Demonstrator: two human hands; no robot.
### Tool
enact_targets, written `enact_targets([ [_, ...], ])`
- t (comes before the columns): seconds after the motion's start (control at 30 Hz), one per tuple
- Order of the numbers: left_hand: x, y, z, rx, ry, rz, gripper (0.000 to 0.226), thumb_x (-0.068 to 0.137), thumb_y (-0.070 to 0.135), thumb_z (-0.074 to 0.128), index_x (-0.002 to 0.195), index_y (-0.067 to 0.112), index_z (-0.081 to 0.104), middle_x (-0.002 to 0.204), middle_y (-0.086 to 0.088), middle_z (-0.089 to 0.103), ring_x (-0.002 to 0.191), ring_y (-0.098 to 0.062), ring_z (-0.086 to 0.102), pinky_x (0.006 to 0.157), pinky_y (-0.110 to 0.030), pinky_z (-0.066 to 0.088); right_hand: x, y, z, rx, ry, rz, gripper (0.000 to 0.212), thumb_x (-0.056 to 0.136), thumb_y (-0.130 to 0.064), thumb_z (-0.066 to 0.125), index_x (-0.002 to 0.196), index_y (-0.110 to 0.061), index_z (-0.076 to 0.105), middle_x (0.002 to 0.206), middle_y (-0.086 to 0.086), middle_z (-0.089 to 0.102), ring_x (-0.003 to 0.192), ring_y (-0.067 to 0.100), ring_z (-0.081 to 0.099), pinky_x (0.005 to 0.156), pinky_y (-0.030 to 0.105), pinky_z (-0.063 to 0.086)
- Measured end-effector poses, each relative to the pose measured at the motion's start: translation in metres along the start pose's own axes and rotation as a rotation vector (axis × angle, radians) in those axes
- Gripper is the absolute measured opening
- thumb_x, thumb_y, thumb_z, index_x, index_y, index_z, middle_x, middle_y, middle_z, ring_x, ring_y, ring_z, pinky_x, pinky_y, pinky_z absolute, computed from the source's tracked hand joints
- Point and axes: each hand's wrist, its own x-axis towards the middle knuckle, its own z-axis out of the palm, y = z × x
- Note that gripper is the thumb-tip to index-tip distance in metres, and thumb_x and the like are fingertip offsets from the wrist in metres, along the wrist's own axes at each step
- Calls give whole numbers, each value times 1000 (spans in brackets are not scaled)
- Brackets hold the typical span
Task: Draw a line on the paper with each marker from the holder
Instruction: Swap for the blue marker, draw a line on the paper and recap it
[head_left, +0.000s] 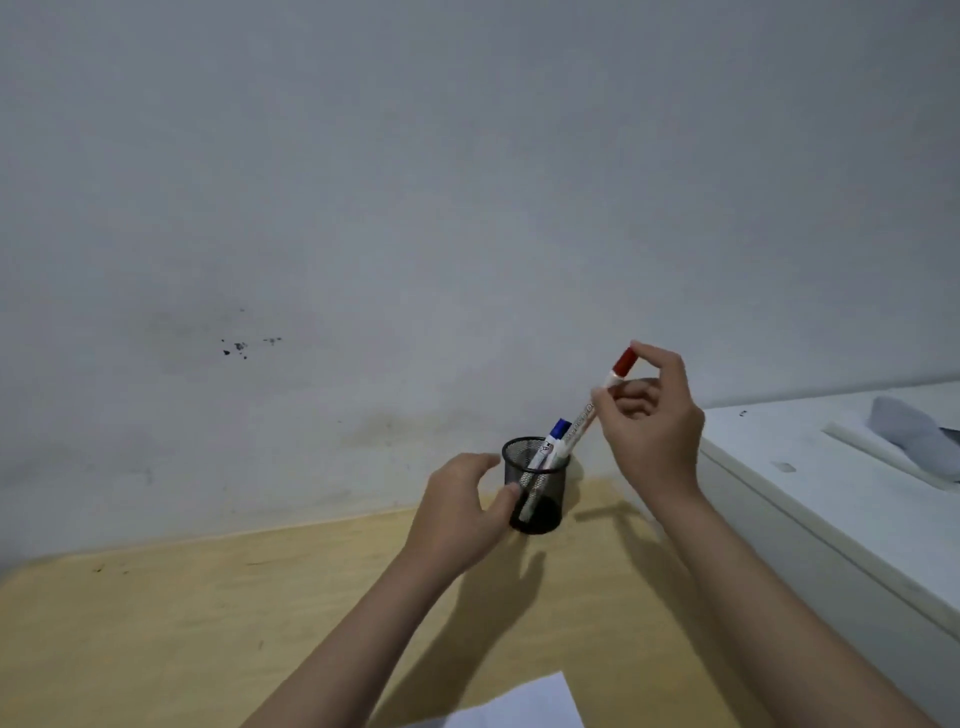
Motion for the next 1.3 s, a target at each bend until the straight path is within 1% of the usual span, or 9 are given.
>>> enact_targets([
  [0.23, 49, -18, 54, 55, 7, 13, 33, 87, 24, 57, 112, 5, 65, 125, -15, 62, 120, -26, 53, 97, -26, 37, 10, 56, 39, -156, -67, 150, 24, 80, -9, 65, 99, -16, 52, 68, 0, 63, 56, 1, 59, 52, 14, 42],
  [0.37, 57, -27, 69, 61, 58, -55, 29, 86, 26, 59, 89, 0, 71, 102, -16, 69, 100, -29, 61, 84, -33, 45, 3, 80, 52, -288, -227, 294, 24, 73, -7, 65, 91, -12, 49, 66, 4, 61, 61, 21, 59, 50, 28, 41],
  [0.5, 58, -28, 74, -1, 103, -105, 28, 80, 26, 65, 73, 0, 69, 81, -17, 71, 82, -30, 65, 73, -42, 52, 1, 92, 62, -495, -421, 351, 39, 70, -17, 69, 103, -12, 48, 102, 7, 54, 85, 25, 55, 66, 32, 43],
  [0.6, 57, -29, 74, -29, 115, -115, 26, 79, 26, 67, 77, 0, 71, 85, -17, 73, 88, -30, 66, 76, -40, 53, 6, 91, 70, -677, -480, 312, 54, 73, -23, 68, 122, -14, 47, 119, 11, 44, 110, 31, 47, 85, 39, 41],
  [0.8, 55, -25, 73, -8, 117, -116, 32, 81, 24, 66, 80, -7, 68, 89, -23, 71, 90, -34, 65, 78, -43, 52, 18, 89, 85, -812, -491, 281, 30, 81, -34, 60, 103, -14, 64, 119, 12, 47, 113, 34, 41, 90, 41, 36],
  [0.97, 56, -25, 72, 31, 52, -94, 30, 85, 26, 59, 69, 0, 60, 76, -13, 62, 77, -29, 58, 64, -35, 43, 16, 75, 83, -642, -442, 170, 14, 75, -30, 67, 88, -24, 68, 108, 3, 50, 110, 27, 42, 87, 37, 31],
  [1.03, 53, -25, 70, -15, 44, -96, 28, 87, 24, 55, 75, -1, 64, 85, -12, 65, 85, -26, 59, 71, -33, 44, 14, 64, 77, -467, -445, 128, 11, 76, -28, 70, 86, -26, 68, 101, -2, 49, 108, 23, 45, 87, 35, 32],
  [1.17, 38, -11, 41, -389, 163, -223, 19, 91, 16, 50, 90, 10, 69, 87, -3, 72, 84, -18, 65, 71, -23, 47, -4, 30, 54, -86, -427, 17, 14, 75, -18, 75, 84, -26, 69, 91, -5, 53, 93, 9, 55, 82, 25, 43],
  [1.3, 8, 8, -4, -896, -17, -463, 24, 96, 20, 44, 100, 17, 67, 75, -5, 72, 71, -16, 66, 72, -29, 52, -48, -5, 25, 19, -415, -183, 17, 73, -8, 76, 85, -19, 73, 80, -4, 54, 78, 8, 56, 70, 16, 42],
])
